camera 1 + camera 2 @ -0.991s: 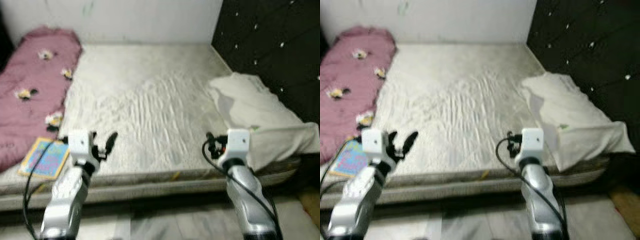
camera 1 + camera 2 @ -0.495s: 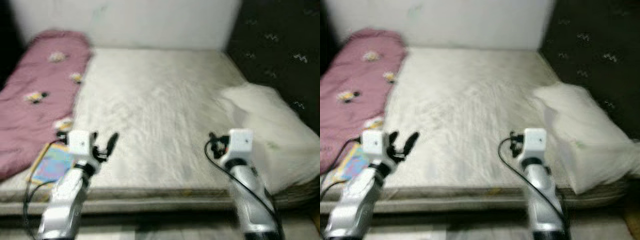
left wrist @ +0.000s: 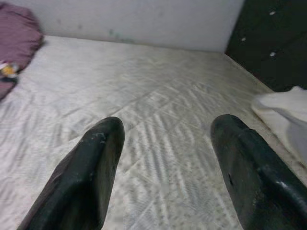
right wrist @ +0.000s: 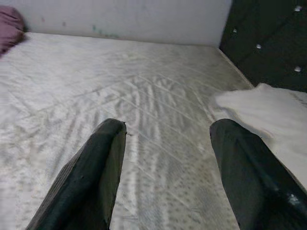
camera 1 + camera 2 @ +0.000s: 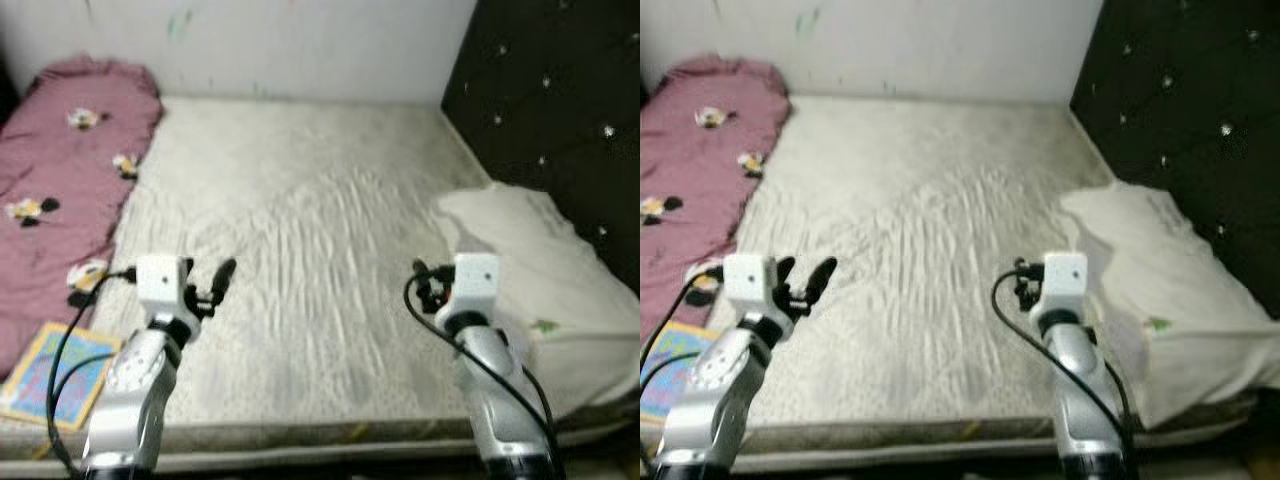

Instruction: Clean up the room

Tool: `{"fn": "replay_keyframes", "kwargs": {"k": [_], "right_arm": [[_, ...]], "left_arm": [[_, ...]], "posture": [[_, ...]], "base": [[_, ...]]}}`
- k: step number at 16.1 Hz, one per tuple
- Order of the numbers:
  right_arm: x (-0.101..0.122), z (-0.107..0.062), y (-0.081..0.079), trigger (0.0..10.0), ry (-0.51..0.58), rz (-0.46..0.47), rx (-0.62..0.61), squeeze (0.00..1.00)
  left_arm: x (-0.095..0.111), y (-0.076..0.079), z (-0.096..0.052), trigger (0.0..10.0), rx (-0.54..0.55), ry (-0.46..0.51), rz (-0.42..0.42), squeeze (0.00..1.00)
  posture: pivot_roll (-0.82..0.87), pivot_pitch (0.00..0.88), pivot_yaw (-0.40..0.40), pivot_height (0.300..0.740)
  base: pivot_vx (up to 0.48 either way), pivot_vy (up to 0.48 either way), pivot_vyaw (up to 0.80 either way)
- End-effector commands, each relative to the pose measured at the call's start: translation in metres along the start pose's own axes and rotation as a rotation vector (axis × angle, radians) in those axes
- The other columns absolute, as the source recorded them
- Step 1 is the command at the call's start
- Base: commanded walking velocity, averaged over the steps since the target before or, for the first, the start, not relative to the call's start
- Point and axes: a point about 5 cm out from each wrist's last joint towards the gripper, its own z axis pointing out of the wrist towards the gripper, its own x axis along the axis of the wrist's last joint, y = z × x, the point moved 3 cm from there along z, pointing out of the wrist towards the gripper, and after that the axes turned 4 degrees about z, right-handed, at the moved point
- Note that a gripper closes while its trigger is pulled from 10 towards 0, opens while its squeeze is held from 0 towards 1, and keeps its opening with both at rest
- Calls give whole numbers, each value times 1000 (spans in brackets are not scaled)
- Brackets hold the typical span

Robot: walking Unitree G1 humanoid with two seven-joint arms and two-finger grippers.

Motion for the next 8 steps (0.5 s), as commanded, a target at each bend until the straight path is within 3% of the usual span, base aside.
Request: {"fn": "replay_keyframes", "kwargs": {"k": [1, 3, 8], "right_arm": [[0, 0, -3, 10000, -4, 4, 10, 0], [-2, 0, -3, 10000, -10, 7, 7, 0], [-1, 0, -5, 10000, -4, 1, 16, 0]], "left_arm": [[-1, -5, -2, 10000, 12, -5, 13, 0], [-1, -4, -1, 10000, 9, -12, 1, 0], [-1, -5, -1, 10000, 15, -7, -4, 0]], "posture": [[-20, 0, -39, 740], [-18, 0, -38, 740], [-18, 0, -37, 740]], "base": [[0, 476, -425], [0, 471, -800], [0, 466, 0]]}}
